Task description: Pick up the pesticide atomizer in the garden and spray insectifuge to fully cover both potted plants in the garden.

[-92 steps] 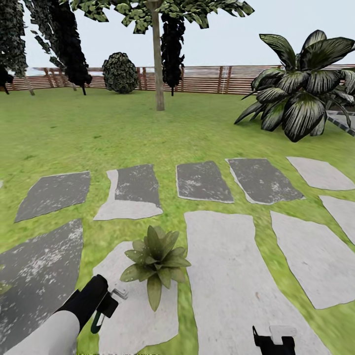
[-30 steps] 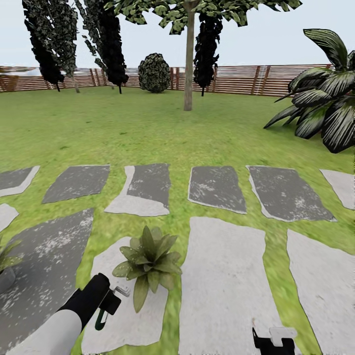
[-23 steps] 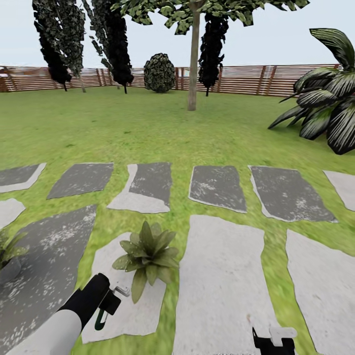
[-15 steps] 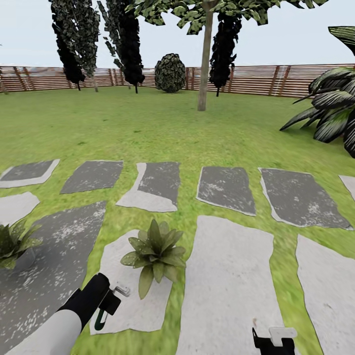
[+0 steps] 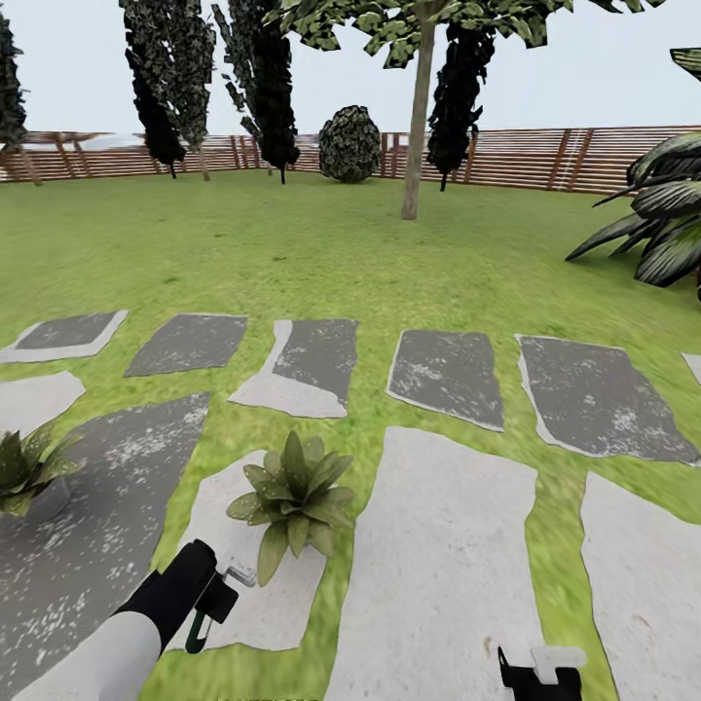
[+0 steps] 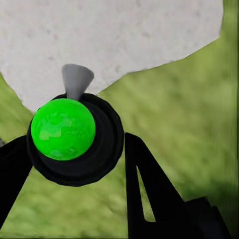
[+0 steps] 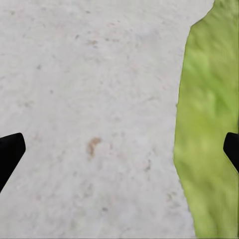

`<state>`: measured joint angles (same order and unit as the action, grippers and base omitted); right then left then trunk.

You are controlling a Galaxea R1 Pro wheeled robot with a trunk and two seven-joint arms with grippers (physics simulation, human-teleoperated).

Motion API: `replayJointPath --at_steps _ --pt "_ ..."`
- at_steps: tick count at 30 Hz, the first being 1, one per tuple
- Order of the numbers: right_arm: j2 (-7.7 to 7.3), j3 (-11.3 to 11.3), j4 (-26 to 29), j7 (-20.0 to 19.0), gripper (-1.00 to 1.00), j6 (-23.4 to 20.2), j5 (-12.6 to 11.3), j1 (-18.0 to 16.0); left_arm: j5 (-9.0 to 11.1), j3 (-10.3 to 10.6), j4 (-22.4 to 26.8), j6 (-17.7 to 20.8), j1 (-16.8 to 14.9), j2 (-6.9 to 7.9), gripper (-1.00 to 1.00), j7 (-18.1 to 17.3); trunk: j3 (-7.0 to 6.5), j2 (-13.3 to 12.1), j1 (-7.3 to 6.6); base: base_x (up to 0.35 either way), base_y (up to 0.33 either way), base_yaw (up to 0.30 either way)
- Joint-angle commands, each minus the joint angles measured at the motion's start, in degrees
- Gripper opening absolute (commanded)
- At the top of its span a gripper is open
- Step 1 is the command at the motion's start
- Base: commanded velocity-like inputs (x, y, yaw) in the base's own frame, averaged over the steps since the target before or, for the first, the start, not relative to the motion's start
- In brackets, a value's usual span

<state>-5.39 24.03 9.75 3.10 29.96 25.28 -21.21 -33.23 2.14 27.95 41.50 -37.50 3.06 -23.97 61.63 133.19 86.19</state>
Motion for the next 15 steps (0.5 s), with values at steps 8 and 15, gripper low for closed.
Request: replayJointPath --at_steps 8,15 --pt "0.0 0.2 -0.1 0.3 1.0 0.2 0.6 -0.1 -0.6 0.5 -0.6 0.5 0.0 0.12 -1.0 -0.6 0.05 0.0 -0.01 0.174 -0.209 0.274" --pt "-0.01 0.2 -0.1 0.3 1.0 0.2 0.6 0.0 -0.6 1.1 -0.9 1.7 0.0 0.37 -1.0 -0.6 0.05 0.0 -0.01 0.044 -0.031 0.061"
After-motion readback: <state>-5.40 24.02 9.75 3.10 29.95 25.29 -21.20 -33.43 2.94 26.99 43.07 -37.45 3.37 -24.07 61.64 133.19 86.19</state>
